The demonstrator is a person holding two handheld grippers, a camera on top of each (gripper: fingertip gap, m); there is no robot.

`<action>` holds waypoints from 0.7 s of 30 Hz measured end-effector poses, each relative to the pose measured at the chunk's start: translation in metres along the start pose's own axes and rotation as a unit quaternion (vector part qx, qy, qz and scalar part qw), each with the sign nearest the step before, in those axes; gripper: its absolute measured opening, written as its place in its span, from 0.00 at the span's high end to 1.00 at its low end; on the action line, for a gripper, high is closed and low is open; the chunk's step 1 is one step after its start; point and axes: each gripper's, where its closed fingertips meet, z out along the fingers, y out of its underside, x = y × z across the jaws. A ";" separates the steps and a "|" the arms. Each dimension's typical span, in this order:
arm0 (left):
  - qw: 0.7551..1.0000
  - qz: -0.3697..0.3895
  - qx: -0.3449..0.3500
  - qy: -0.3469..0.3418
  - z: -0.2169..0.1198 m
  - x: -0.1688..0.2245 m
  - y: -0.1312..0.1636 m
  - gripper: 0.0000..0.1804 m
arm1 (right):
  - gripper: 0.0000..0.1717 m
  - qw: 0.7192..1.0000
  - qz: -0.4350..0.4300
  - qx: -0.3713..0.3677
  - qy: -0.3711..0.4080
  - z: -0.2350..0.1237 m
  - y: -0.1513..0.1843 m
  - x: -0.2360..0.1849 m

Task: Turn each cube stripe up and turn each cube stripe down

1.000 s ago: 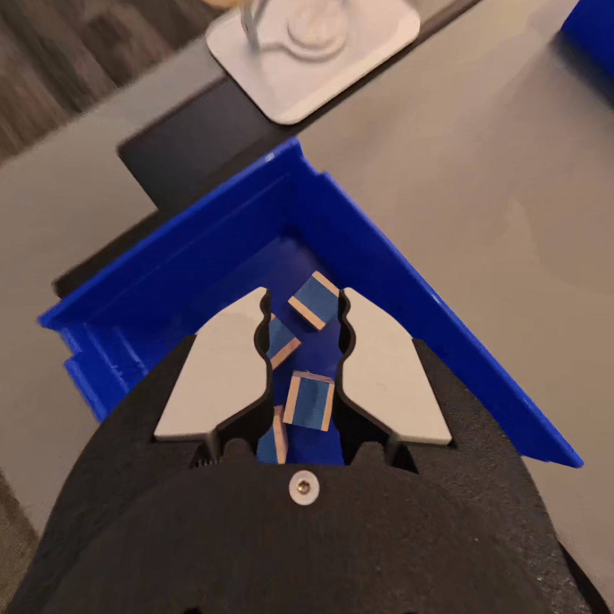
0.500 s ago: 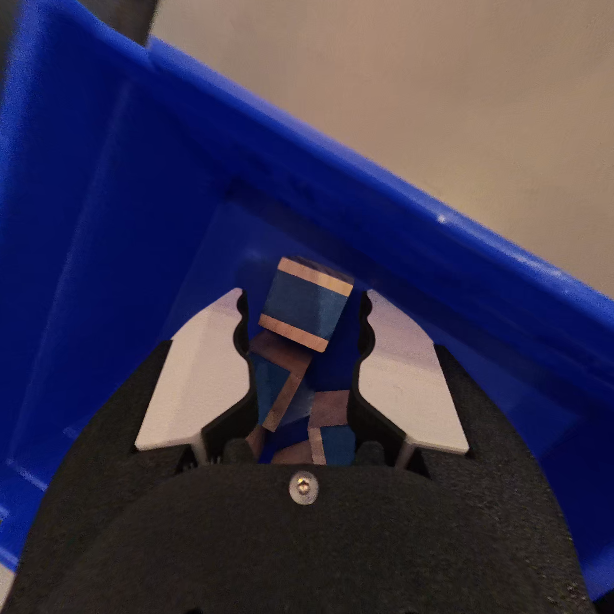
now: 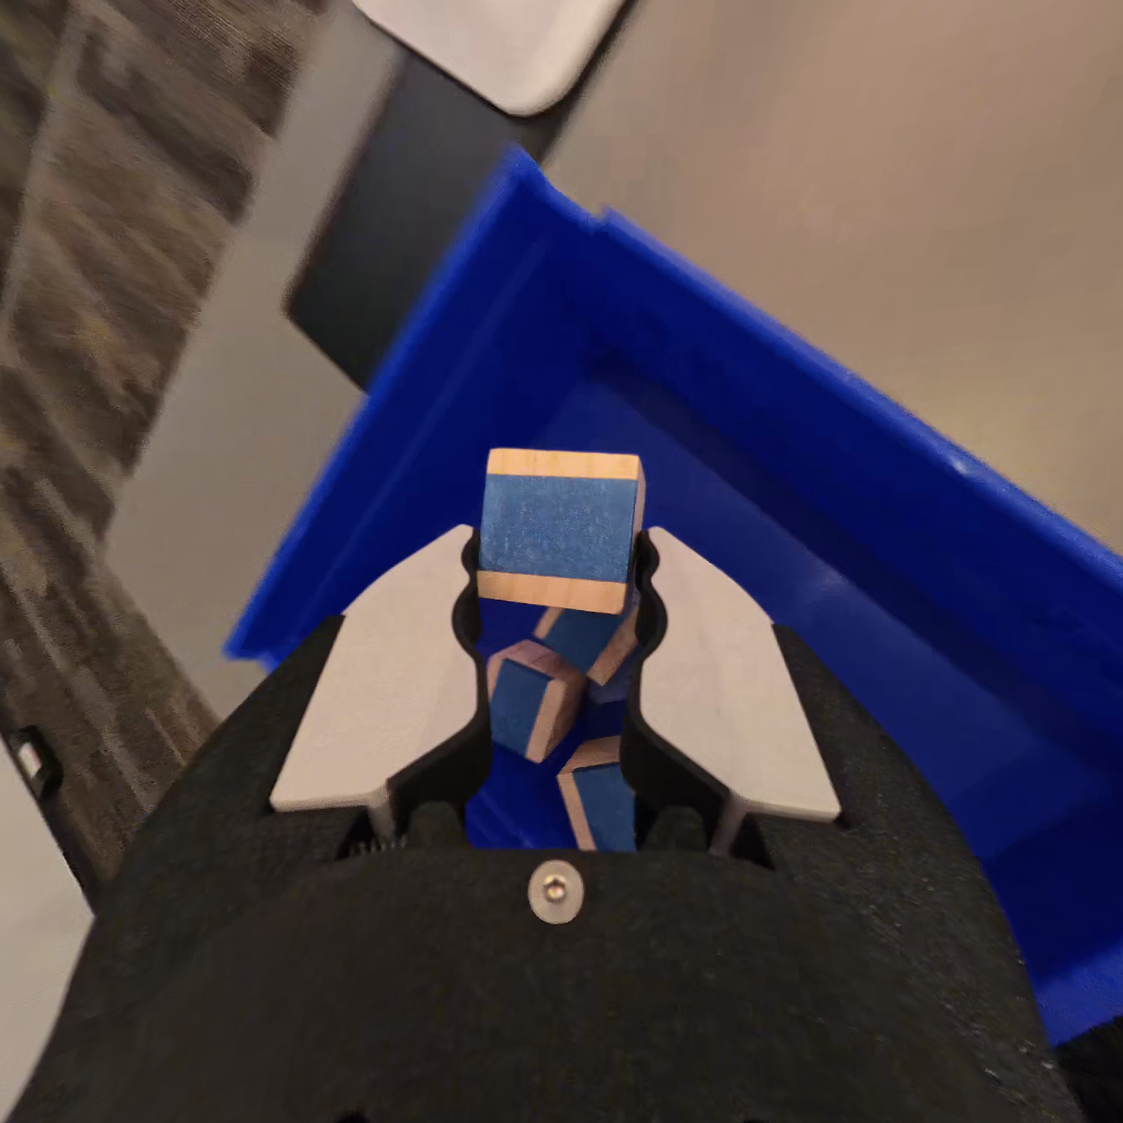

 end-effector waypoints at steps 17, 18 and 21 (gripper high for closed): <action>0.803 -0.127 0.401 0.422 -0.176 0.163 -0.190 0.74 | 0.61 0.619 -0.428 0.658 0.030 -0.220 -0.061 -0.317; 0.791 -0.131 0.402 0.441 -0.179 0.170 -0.192 0.74 | 0.60 0.616 -0.417 0.668 0.021 -0.224 -0.058 -0.323; 0.767 -0.129 0.404 0.482 -0.189 0.188 -0.197 0.74 | 0.60 0.618 -0.368 0.694 0.031 -0.232 -0.059 -0.322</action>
